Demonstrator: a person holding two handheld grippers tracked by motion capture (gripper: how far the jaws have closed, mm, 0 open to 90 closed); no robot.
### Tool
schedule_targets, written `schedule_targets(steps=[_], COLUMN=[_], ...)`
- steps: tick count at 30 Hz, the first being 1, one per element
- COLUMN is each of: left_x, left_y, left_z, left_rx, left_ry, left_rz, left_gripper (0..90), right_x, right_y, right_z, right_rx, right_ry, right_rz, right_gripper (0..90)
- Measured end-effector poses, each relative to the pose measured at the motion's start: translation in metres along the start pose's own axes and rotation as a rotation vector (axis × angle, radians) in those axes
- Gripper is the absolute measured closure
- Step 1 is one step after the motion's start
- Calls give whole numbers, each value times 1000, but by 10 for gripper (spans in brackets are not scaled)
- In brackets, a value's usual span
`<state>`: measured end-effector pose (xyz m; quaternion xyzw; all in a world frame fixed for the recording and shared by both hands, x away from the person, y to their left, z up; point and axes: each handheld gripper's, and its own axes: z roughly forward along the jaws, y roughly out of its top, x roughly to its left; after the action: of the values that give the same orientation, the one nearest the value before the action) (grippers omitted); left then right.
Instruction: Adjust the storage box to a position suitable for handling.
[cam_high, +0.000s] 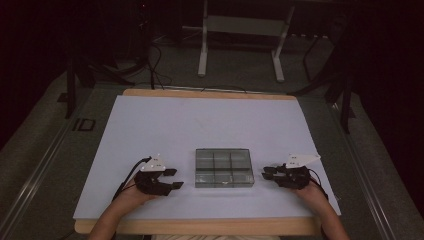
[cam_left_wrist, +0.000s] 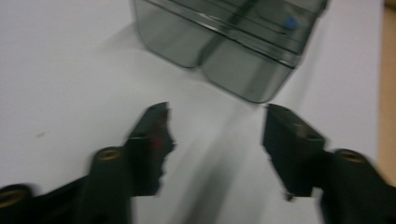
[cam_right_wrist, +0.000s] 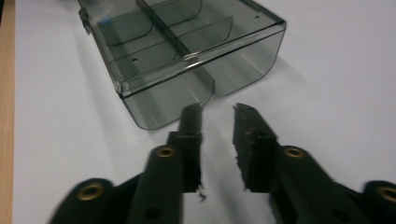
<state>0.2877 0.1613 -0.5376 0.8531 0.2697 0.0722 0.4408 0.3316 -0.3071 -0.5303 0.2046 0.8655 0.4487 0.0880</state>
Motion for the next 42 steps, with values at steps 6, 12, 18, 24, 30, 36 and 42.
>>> schedule_targets(steps=[6,12,18,24,30,36,42], left_x=[-1,0,0,0,0,-1,-2], left_y=[5,9,13,19,27,30,34], left_z=[4,11,18,25,28,32,29], left_rx=[12,28,47,59,60,68,64], left_ry=[-38,-55,-70,-77,-82,-78,-73], left_rz=[24,39,40,69,83,87,93], left_gripper=[660,774,843,899,900,900,900], right_x=[3,4,3,4,4,6,6], right_y=[1,3,5,5,8,8,9], right_z=[7,14,20,25,27,29,27], right_rx=[20,28,34,48,53,53,48], right_ry=[34,44,63,82,92,93,92], right_rz=[-19,-29,-37,-39,-46,-45,-43], right_gripper=[835,887,896,898,899,900,900])
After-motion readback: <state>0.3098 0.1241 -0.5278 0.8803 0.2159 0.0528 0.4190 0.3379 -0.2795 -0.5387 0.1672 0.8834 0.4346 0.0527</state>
